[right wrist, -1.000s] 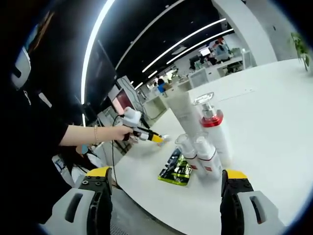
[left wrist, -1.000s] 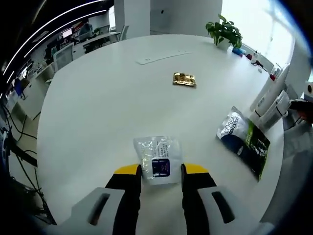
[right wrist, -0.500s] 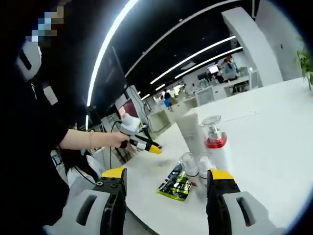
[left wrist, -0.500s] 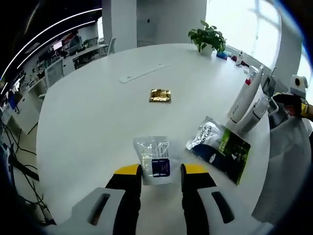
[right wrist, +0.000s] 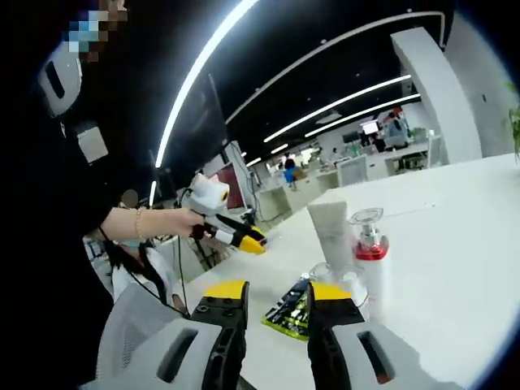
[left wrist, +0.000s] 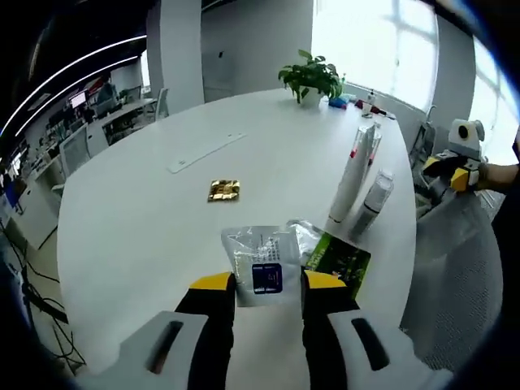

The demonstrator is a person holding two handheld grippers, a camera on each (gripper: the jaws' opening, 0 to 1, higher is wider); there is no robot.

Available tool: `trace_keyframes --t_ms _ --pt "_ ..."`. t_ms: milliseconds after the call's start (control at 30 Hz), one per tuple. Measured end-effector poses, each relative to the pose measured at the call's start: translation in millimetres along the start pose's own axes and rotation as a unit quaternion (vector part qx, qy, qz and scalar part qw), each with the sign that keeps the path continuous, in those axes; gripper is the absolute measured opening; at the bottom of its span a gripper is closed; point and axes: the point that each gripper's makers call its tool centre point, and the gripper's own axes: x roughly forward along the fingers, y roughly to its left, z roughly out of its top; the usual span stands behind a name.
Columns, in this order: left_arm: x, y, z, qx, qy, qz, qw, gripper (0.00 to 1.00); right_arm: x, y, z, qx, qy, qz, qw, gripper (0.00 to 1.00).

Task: Arrange the skincare products in the storage area until every visible bottle or jar stands upright without overlapping.

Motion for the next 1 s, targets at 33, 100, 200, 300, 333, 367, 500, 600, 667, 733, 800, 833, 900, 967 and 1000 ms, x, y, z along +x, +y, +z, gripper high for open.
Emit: trace_keyframes --t_ms 33,100,200,300,333,367,500,600,667,733,800,833,900,967,1000 --pt "-3 -3.5 1.8 0.001 -0.002 -0.001 1.0000 0.31 0 0 -0.5 0.000 0.002 -0.001 1.0000 0.25" --pt "-7 -14.6 4.7 0.006 -0.005 -0.005 1.0000 0.31 0 0 -0.4 -0.006 0.002 0.001 1.0000 0.27" --pt "-7 -16.3 2.9 0.007 -0.009 -0.006 0.9999 0.31 1 4 0.2 -0.009 0.002 0.009 0.9999 0.31" --pt "-19 -32.8 6.2 0.009 -0.016 -0.009 0.9998 0.31 2 8 -0.3 -0.015 0.006 0.018 0.9997 0.36" --pt "-18 -32.2 5.9 0.010 -0.017 -0.009 0.9998 0.31 2 10 0.5 -0.015 0.005 0.023 0.9996 0.38" --pt "-18 -32.0 6.2 0.013 -0.020 -0.009 0.9997 0.31 3 12 1.1 -0.014 0.005 0.027 0.9995 0.40" --pt "-29 -45.9 12.3 0.025 -0.026 -0.012 0.9993 0.31 6 19 5.4 -0.003 -0.003 0.041 0.9991 0.46" --pt "-35 -60.1 18.6 0.042 -0.028 -0.018 0.9985 0.31 10 24 7.2 0.016 0.001 0.046 0.9988 0.48" --pt "-39 -68.9 23.3 0.061 -0.029 -0.023 0.9975 0.31 14 29 5.9 0.027 0.014 0.051 0.9982 0.43" --pt "-41 -74.0 26.8 0.078 -0.029 -0.026 0.9962 0.31 17 32 6.1 0.036 0.019 0.058 0.9974 0.41" --pt "-43 -79.5 31.6 0.094 -0.032 -0.033 0.9946 0.31 20 35 6.6 0.043 0.025 0.064 0.9967 0.40" --pt "-45 -87.5 35.6 0.098 -0.033 -0.035 0.9940 0.31 21 36 6.3 0.049 0.029 0.066 0.9962 0.39" --pt "-44 -87.3 36.4 0.108 -0.036 -0.040 0.9927 0.31 23 40 6.7 0.058 0.033 0.072 0.9952 0.35" --pt "-46 -94.1 38.8 0.112 -0.040 -0.047 0.9918 0.31 24 43 7.8 0.065 0.032 0.074 0.9946 0.34" --pt "-45 -98.8 39.3 0.115 -0.041 -0.051 0.9912 0.31 24 45 8.2 0.064 0.030 0.076 0.9946 0.34"
